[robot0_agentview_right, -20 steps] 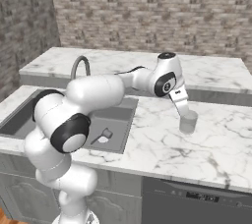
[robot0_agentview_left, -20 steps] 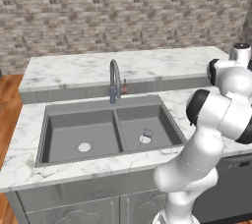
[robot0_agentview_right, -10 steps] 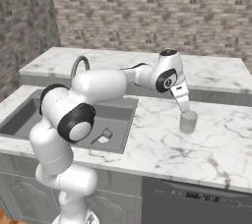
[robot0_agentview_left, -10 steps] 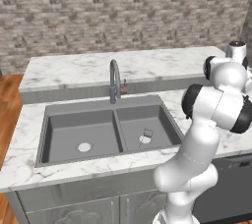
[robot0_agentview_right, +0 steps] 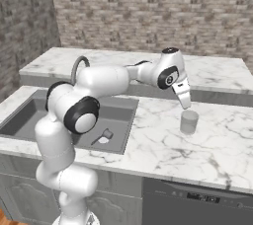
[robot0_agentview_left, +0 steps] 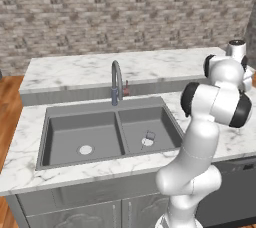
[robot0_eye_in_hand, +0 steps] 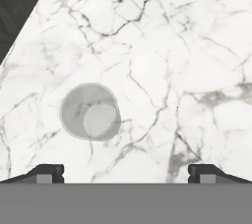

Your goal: Move any existing items from the left basin to the right basin for drying. Then move the glass cup from the counter to the left basin of the sink for washing.

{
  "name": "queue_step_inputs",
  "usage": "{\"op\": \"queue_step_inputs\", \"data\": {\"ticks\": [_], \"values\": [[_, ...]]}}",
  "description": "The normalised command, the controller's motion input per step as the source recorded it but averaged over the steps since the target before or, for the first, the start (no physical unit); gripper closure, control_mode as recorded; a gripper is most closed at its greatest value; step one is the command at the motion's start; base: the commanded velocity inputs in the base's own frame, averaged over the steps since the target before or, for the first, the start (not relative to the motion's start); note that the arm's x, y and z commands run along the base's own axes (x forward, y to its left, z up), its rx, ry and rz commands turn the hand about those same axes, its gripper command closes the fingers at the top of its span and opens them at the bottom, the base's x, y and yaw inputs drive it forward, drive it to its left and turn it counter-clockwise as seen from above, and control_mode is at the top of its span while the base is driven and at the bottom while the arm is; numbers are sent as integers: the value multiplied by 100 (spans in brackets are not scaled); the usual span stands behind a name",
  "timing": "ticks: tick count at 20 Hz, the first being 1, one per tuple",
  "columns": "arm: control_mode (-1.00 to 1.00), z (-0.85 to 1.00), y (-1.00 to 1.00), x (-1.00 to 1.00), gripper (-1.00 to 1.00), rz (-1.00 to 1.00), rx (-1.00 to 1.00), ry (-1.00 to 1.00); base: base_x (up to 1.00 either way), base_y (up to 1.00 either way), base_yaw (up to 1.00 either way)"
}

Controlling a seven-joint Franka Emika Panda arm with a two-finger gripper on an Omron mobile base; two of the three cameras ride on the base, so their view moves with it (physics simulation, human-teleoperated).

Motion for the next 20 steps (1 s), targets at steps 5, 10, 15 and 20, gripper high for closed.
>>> {"op": "queue_step_inputs", "data": {"ticks": [5,10,15,20], "values": [[-100,0,-14,18,-100,0,1,0,0,0,0],[-100,0,-14,14,-100,0,1,0,0,0,0],[-100,0,-10,8,-100,0,0,0,0,0,0],[-100,0,-6,11,-100,0,0,0,0,0,0]]}}
